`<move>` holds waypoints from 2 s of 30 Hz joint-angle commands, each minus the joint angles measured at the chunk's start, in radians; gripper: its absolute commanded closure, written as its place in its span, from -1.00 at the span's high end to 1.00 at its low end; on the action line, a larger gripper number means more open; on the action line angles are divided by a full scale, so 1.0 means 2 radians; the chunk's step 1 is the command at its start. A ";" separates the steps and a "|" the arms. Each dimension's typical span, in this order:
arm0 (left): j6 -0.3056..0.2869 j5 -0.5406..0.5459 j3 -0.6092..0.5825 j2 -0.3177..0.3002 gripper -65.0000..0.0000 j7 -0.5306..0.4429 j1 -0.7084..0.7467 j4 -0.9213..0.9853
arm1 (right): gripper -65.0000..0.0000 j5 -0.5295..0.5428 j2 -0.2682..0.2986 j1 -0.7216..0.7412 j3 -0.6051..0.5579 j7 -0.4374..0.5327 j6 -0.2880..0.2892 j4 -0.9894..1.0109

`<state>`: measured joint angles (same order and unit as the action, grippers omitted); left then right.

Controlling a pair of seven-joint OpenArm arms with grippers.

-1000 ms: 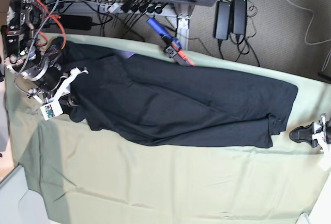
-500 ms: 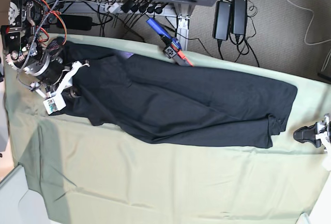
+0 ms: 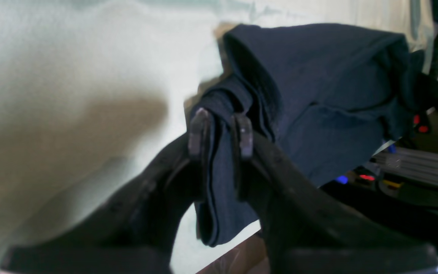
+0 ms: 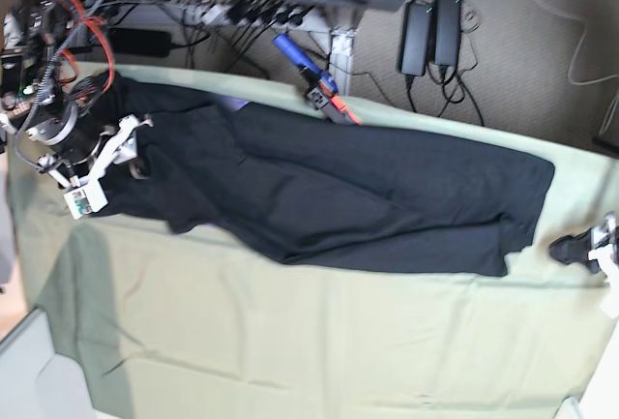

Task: Fold the T-shirt properly
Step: 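Move the right gripper along the shirt edge and regrasp the folded end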

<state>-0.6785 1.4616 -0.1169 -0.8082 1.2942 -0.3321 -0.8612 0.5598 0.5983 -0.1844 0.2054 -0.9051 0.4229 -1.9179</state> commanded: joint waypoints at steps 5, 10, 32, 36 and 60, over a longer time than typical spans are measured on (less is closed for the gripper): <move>-0.010 0.011 0.003 -0.013 -0.57 0.003 -0.007 -0.046 | 0.09 0.005 -0.004 0.051 -0.001 0.035 0.038 -0.019; -0.010 0.011 0.003 -0.013 -0.57 0.004 -0.007 -0.087 | 0.09 -0.051 -0.031 0.127 -0.075 0.047 0.038 0.029; -0.010 0.011 0.003 -0.014 -0.57 0.000 -0.004 -0.106 | 0.06 -0.147 -0.101 0.297 -0.345 0.054 0.037 0.191; -0.010 0.011 0.003 -0.014 -0.57 -0.002 -0.004 -0.105 | -0.81 -0.143 -0.101 0.296 -0.345 0.054 0.037 0.191; -0.010 0.011 0.003 -0.036 -0.57 -0.006 0.015 -0.105 | -1.00 -0.063 -0.087 0.241 -0.345 -0.010 0.038 0.121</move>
<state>-0.6811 1.4635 -0.1181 -0.8539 1.2938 -0.2813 -1.0603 0.4274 0.4191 0.2745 -0.4923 -0.9386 0.4232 -1.6569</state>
